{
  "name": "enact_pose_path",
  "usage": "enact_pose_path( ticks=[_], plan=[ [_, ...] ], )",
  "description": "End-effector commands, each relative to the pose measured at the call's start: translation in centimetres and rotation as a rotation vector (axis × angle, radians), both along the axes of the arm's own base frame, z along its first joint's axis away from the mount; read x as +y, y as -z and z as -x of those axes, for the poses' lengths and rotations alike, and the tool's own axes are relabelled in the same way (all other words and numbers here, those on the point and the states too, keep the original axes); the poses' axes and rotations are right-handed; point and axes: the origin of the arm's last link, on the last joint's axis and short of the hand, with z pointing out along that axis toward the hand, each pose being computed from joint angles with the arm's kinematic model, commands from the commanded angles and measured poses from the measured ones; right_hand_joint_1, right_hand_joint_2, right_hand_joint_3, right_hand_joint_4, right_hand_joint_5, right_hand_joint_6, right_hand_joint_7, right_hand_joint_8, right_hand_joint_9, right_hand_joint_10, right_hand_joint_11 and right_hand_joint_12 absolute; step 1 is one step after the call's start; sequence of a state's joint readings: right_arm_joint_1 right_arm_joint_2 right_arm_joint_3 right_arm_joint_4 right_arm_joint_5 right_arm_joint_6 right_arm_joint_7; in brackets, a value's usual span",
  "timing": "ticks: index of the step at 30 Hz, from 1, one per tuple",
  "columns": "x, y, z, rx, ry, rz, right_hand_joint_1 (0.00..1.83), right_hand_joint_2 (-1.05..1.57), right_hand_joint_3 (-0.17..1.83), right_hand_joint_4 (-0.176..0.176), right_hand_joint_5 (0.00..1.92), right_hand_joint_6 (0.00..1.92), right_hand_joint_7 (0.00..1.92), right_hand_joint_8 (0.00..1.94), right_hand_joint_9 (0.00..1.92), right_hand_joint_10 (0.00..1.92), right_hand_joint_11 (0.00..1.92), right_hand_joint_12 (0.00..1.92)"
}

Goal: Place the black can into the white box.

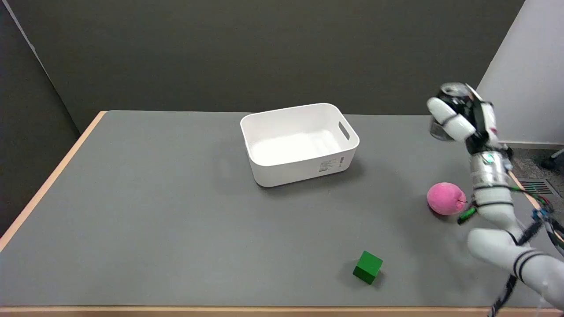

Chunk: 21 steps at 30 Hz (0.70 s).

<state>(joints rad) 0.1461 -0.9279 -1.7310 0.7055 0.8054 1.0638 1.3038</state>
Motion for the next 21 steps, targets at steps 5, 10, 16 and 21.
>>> enact_pose_path(
  ticks=[5,10,16,21],
  plan=[
    [-11.8,19.5,-12.4,0.365,-0.216,-0.500,1.33,1.28,0.04,-0.176,0.41,1.64,0.73,1.47,0.68,1.62,0.53,1.90],
    [-14.1,24.2,-10.8,0.386,-0.116,-0.561,1.33,1.28,0.04,-0.176,0.41,1.64,0.73,1.47,0.69,1.62,0.53,1.90],
    [-17.0,27.0,-6.6,0.365,0.063,-0.575,1.33,1.25,0.09,-0.176,0.43,1.63,0.74,1.45,0.70,1.61,0.52,1.92],
    [-18.5,27.5,-2.7,0.315,0.236,-0.556,1.33,1.25,0.09,-0.176,0.43,1.63,0.74,1.45,0.69,1.61,0.52,1.92]
  ],
)
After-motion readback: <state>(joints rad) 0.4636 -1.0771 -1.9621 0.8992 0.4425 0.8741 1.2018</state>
